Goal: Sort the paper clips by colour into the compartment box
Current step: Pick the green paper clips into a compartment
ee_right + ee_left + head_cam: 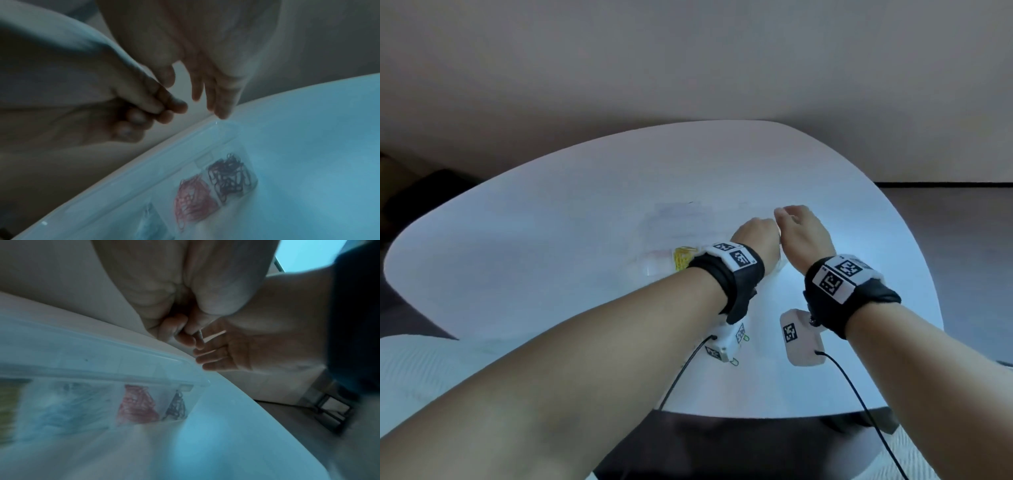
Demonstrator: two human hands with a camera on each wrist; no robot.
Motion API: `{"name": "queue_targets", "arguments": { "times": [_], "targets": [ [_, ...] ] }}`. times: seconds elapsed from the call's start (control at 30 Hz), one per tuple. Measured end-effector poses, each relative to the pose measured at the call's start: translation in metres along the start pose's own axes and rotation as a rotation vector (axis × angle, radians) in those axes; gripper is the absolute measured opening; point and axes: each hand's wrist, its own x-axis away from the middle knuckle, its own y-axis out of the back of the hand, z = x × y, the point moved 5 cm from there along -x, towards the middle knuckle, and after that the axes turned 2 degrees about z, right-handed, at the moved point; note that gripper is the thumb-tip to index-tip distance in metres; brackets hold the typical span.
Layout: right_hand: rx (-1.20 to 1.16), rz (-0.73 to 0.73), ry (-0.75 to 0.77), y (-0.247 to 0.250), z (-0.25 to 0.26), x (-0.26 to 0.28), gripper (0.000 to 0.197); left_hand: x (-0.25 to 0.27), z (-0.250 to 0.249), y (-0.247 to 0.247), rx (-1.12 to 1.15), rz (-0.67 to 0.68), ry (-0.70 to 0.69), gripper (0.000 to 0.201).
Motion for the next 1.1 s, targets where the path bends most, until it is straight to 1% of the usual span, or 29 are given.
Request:
{"name": "queue_targets", "arguments": {
  "times": [0.03, 0.1, 0.13, 0.2, 0.27, 0.3, 0.37, 0.43, 0.5, 0.57, 0.67, 0.73, 0.77, 0.83, 0.9, 0.93, 1.0, 1.1],
  "targets": [
    [-0.052, -0.083, 0.025, 0.009, -0.002, 0.005, 0.038, -0.007, -0.002, 0.0, 0.04, -0.015, 0.004, 0.029],
    [-0.118, -0.168, 0.059, 0.02, -0.009, 0.013, 0.035, -0.02, -0.002, -0.002, 0.127, -0.017, 0.036, 0.033],
    [-0.136, -0.185, 0.066, 0.025, -0.013, 0.017, 0.034, -0.024, -0.001, -0.006, 0.149, 0.006, 0.056, 0.037],
    [-0.145, -0.198, 0.069, 0.032, -0.02, 0.024, 0.032, -0.027, 0.004, -0.017, 0.133, 0.1, 0.065, 0.046],
    [-0.134, -0.209, 0.063, 0.038, -0.026, 0.027, 0.029, -0.023, 0.008, -0.02, 0.092, 0.167, 0.026, 0.056],
    [-0.122, -0.205, 0.069, 0.038, -0.027, 0.028, 0.026, -0.018, 0.011, -0.017, 0.085, 0.162, -0.001, 0.057],
    [-0.11, -0.167, 0.09, 0.035, -0.027, 0.029, 0.018, -0.005, 0.015, -0.004, 0.096, 0.104, -0.057, 0.057],
    [-0.06, -0.071, 0.109, 0.026, -0.022, 0.035, 0.022, 0.012, 0.022, 0.01, 0.125, 0.032, -0.091, 0.052],
    [0.04, 0.044, 0.145, 0.014, -0.013, 0.046, 0.026, 0.034, 0.034, 0.022, 0.142, -0.013, -0.115, 0.041],
    [0.17, 0.136, 0.185, 0.001, -0.008, 0.058, 0.026, 0.056, 0.052, 0.027, 0.123, -0.01, -0.109, 0.032],
    [0.425, 0.286, 0.205, -0.024, -0.014, 0.071, 0.023, 0.089, 0.087, 0.024, 0.055, 0.015, -0.051, 0.025],
    [0.627, 0.375, 0.201, -0.043, -0.027, 0.077, 0.021, 0.111, 0.109, 0.009, -0.012, 0.069, -0.007, 0.021],
    [0.706, 0.398, 0.184, -0.051, -0.035, 0.08, 0.022, 0.121, 0.118, -0.002, -0.065, 0.119, 0.005, 0.02],
    [0.794, 0.397, 0.139, -0.063, -0.054, 0.084, 0.023, 0.137, 0.131, -0.025, -0.195, 0.235, 0.01, 0.017],
    [0.794, 0.339, 0.12, -0.071, -0.069, 0.085, 0.023, 0.142, 0.138, -0.045, -0.302, 0.306, -0.009, 0.019],
    [0.781, 0.306, 0.133, -0.075, -0.075, 0.084, 0.023, 0.142, 0.139, -0.054, -0.339, 0.327, -0.025, 0.022],
    [0.756, 0.27, 0.189, -0.081, -0.08, 0.083, 0.025, 0.14, 0.135, -0.068, -0.41, 0.344, -0.082, 0.026],
    [0.752, 0.266, 0.259, -0.09, -0.082, 0.084, 0.025, 0.138, 0.13, -0.078, -0.499, 0.328, -0.163, 0.027]
  ]
}}
